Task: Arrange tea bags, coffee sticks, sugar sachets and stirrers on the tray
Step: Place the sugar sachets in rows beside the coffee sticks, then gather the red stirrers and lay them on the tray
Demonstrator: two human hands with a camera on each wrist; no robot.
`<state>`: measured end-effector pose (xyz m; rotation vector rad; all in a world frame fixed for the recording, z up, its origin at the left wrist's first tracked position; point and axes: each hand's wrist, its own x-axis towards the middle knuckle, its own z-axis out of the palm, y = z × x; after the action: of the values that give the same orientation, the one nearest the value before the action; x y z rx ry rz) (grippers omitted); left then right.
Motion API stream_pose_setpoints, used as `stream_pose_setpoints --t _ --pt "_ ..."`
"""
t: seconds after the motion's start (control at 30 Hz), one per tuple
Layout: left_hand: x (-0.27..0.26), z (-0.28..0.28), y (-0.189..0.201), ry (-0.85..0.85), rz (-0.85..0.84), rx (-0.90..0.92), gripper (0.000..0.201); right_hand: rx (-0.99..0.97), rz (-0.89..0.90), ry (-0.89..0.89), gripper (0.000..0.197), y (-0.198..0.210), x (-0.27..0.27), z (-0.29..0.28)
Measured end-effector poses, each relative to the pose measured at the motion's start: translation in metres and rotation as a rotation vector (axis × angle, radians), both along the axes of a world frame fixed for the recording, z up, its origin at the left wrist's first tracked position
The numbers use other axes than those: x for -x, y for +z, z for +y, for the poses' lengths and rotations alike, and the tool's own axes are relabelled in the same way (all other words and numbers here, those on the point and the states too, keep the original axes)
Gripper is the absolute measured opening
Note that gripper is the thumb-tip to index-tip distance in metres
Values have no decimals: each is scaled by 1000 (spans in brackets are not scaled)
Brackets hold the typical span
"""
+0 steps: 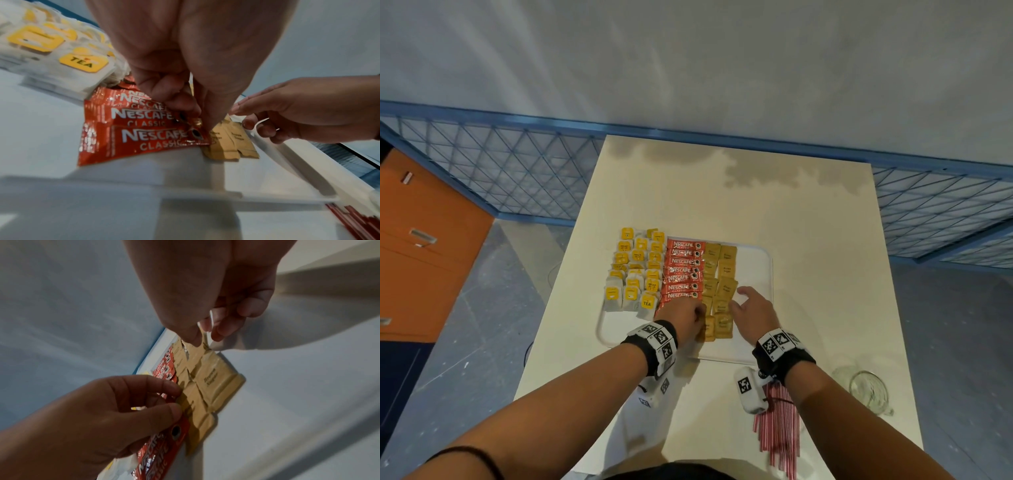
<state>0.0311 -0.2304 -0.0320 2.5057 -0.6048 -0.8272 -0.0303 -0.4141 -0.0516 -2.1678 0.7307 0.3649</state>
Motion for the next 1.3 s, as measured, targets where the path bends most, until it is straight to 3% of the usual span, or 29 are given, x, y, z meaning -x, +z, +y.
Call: stream_pose_setpoints --t 0.43,0.73,0.87,1.03,1.2,1.3 --pt "-4 4 -7 26 50 30 23 0 6 13 40 9 -40 -12" --pt "3 13 -5 -16 58 67 20 40 7 44 35 21 -33 -13" --pt "14 18 5 -68 91 94 20 175 20 99 35 41 -3 -14" --pt "41 17 17 -192 71 142 21 222 195 188 54 54 66 -14" --pt "70 10 23 -279 53 86 27 259 296 268 65 47 126 -9" --pt "87 5 25 -306 76 33 30 275 275 236 62 47 151 0"
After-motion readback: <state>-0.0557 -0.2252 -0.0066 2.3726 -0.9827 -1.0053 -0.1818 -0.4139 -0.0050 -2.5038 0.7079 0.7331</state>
